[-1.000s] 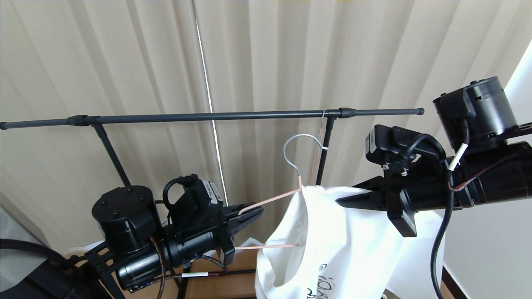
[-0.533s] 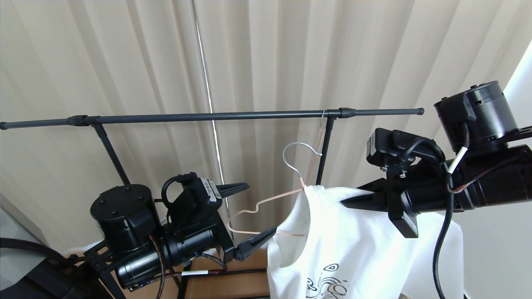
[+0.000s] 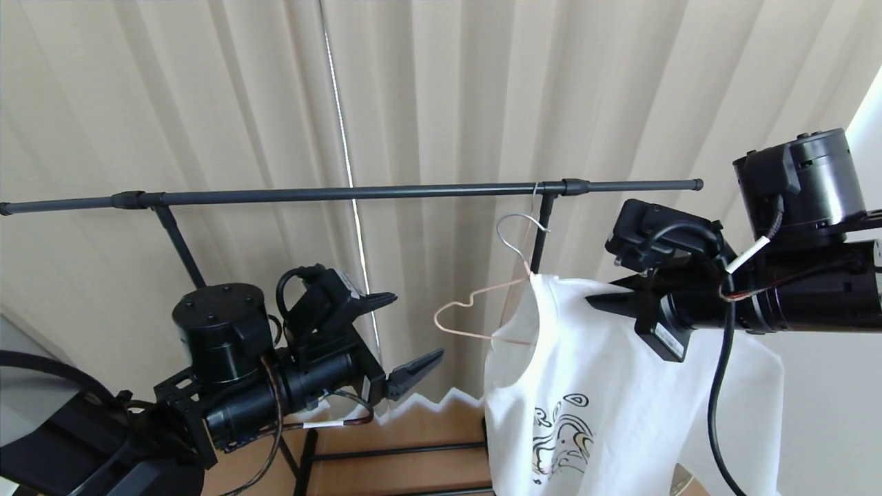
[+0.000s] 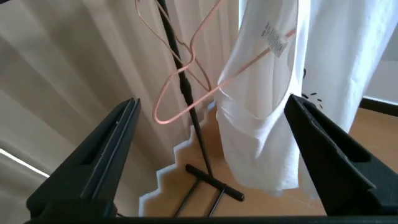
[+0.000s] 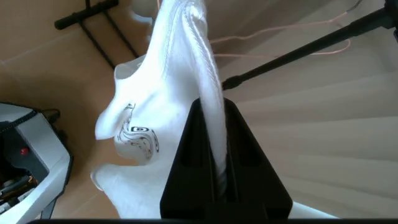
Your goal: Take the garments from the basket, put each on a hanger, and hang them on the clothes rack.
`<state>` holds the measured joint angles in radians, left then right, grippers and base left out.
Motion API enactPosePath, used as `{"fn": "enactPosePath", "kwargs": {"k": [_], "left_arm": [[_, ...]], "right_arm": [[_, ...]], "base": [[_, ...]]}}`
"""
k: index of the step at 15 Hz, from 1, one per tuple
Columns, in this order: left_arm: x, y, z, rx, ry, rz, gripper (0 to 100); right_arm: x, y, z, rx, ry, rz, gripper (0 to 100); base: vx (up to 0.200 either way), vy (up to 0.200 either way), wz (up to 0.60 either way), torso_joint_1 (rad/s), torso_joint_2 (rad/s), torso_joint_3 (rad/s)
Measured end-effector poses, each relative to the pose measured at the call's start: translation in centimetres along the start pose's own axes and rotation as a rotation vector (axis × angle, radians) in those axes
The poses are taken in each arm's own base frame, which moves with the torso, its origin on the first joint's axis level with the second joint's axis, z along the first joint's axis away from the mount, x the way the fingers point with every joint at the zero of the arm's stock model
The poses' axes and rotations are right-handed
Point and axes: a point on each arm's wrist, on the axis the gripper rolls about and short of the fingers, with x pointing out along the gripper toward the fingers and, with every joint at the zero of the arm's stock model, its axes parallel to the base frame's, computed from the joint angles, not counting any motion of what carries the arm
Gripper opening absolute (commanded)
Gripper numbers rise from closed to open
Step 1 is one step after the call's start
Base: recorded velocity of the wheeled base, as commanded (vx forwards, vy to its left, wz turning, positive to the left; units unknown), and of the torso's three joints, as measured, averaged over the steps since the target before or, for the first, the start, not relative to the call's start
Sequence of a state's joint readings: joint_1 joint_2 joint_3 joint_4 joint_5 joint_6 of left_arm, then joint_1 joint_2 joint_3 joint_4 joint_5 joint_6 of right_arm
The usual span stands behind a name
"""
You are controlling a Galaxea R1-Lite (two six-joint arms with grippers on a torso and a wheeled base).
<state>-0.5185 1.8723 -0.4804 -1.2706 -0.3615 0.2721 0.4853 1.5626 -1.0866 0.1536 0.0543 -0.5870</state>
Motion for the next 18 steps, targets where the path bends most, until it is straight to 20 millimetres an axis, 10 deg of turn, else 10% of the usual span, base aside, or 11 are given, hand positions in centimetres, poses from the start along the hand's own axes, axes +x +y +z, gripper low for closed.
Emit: {"fn": "enactPosePath", "kwargs": {"k": [18], "left_arm": [[7.3, -4.2, -0.6, -0.227, 0.308, 0.281, 100]], "right_arm": [[-0.5, 3.3, 1.3, -0.063, -0.204, -0.174, 0]], "base": [[0.0, 0.0, 0.0, 0.0, 0.0, 0.0]]}}
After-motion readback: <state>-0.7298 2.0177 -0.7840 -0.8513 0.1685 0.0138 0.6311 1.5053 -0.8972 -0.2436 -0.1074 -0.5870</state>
